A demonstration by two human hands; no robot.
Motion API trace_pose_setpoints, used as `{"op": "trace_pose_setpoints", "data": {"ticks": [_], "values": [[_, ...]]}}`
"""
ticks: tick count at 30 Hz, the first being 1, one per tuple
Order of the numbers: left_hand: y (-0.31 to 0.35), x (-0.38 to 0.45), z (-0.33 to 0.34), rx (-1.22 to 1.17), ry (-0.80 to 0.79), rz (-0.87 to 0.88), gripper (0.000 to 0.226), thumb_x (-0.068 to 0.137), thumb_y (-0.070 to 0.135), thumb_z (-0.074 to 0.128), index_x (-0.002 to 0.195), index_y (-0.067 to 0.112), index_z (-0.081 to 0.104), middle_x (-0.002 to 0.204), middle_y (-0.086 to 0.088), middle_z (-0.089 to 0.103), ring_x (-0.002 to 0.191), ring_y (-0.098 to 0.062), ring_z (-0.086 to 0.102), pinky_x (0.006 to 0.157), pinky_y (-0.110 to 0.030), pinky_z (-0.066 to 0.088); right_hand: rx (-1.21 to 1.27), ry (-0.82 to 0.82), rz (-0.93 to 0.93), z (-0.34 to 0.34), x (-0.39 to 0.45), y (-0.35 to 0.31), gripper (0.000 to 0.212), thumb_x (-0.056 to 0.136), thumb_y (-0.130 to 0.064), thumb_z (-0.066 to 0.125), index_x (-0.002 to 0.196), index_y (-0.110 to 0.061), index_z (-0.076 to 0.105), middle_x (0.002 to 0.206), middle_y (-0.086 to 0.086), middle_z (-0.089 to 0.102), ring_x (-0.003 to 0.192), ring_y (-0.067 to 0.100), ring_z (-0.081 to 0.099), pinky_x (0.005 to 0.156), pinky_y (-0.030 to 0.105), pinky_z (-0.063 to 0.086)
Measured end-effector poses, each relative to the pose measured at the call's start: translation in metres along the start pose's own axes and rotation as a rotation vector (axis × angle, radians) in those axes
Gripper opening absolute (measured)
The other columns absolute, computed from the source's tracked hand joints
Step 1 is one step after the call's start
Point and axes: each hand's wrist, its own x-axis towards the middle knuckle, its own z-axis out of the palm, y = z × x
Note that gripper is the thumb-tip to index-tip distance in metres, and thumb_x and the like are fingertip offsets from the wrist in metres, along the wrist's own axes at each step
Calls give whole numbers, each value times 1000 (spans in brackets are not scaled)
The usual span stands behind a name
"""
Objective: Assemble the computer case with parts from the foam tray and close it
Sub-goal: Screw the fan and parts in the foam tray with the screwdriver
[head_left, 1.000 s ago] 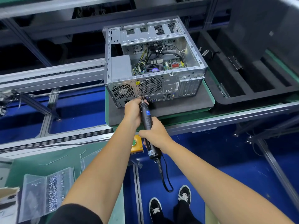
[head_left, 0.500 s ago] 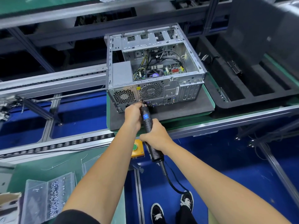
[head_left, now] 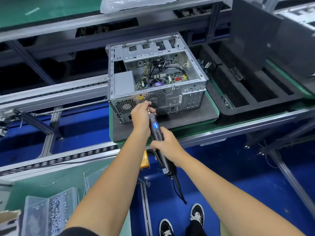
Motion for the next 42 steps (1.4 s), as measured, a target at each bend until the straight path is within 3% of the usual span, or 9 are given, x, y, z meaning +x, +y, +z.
{"op": "trace_pose_setpoints", "data": {"ticks": [5,10,15,22,29,33,37,40,42], "values": [[36,-18,51,-37,-224,95,32,98,26,49,74,6,59,57,-9,58,46,-16,51,47,-25,45,89,60,-175,-33,-3,-36,25,69,-2,64,89,-10,50,76,8,51,61,25,51,60,42,51],[62,-22,105,-81,-280,126,38,101,28,42,76,4,57,57,-9,56,47,-17,51,48,-26,45,58,87,-256,-83,0,-77,23,75,5,65,87,-10,53,70,11,57,46,23,54,49,33,49],[55,-20,169,-40,-343,65,51,99,46,35,76,8,61,62,-7,62,54,-19,54,60,-30,46,29,179,-335,-145,-1,-97,26,78,3,66,90,-19,59,76,2,63,51,11,57,64,36,49],[14,-11,259,493,-357,206,30,92,15,38,63,14,46,58,1,44,52,-14,38,47,-23,31,114,321,-288,-250,9,-96,19,79,9,62,86,-7,53,70,11,56,51,24,52,56,34,49],[-41,35,314,845,-472,224,21,86,3,40,69,7,52,68,-3,53,62,-19,42,56,-27,36,79,338,-65,-327,56,-75,21,74,12,56,83,-6,50,61,11,56,44,25,55,46,31,49],[-69,69,327,1051,-546,216,21,80,1,46,71,17,55,75,5,55,63,-8,47,50,-20,33,-29,394,35,-352,88,-56,23,69,9,59,74,-9,46,69,11,51,57,25,53,57,39,47],[-97,91,338,1268,-628,193,18,77,0,57,67,15,53,71,2,56,66,-17,51,48,-22,35,-90,382,113,-369,111,-37,29,71,-2,64,91,-11,46,87,12,51,74,25,49,68,41,43],[-116,102,346,1548,-712,249,25,78,1,53,58,12,41,62,-4,50,64,-27,51,46,-28,32,-121,337,162,-381,129,-27,30,77,-5,65,91,-12,40,82,3,47,57,13,53,54,30,46],[-125,110,351,1720,-768,265,16,81,4,52,67,6,45,80,-14,60,77,-33,58,56,-31,41,-139,294,167,-390,143,-21,25,76,-4,63,83,-11,41,78,3,47,48,14,52,49,28,43]]}}
